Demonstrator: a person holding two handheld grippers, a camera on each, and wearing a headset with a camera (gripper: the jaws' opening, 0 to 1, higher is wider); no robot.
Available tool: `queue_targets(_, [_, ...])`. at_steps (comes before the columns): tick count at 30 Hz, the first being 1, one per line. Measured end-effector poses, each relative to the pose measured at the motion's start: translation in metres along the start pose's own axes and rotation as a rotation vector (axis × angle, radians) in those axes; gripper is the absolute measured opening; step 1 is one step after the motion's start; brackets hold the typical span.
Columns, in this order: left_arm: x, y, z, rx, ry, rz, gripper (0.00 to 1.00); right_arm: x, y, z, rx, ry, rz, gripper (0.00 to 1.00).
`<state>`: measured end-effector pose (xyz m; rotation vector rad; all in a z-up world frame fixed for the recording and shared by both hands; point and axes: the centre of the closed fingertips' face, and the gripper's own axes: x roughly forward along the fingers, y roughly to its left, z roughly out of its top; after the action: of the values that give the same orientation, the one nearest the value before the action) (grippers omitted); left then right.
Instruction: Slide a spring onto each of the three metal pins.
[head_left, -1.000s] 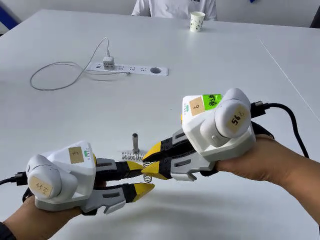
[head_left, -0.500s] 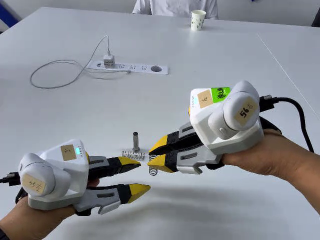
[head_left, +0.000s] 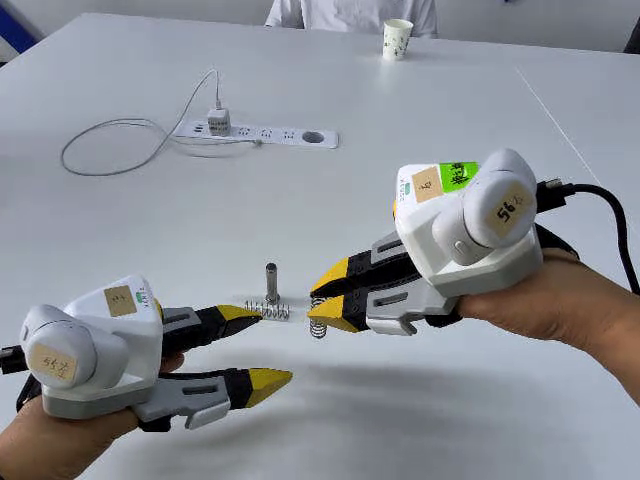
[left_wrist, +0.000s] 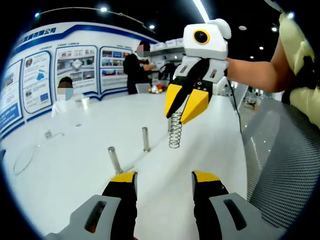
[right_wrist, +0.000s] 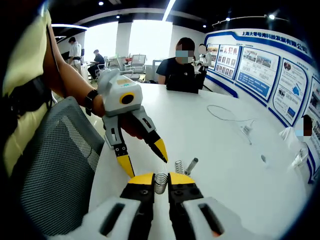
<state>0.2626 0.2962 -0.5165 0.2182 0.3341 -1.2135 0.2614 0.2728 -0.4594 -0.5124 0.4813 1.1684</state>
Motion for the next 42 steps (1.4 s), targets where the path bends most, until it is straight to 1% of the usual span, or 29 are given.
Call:
queue_targets(5, [-0.002, 0.003, -0.002, -0.009, 0.002, 0.013, 0.48, -0.004, -0.004, -0.002, 0.004, 0.001, -0.011, 0.11])
queue_targets(12, [-0.007, 0.007, -0.004, -0.02, 0.0, 0.032, 0.5, -0.009, -0.01, -0.003, 0.011, 0.002, -0.028, 0.11])
queue_targets(23, [-0.014, 0.01, -0.007, -0.037, 0.001, 0.058, 0.52, -0.012, -0.015, -0.005, 0.017, 0.006, -0.042, 0.11])
queue_targets(42, [-0.019, 0.014, -0.009, -0.059, -0.004, 0.082, 0.53, -0.024, -0.037, -0.004, 0.025, 0.006, -0.089, 0.11])
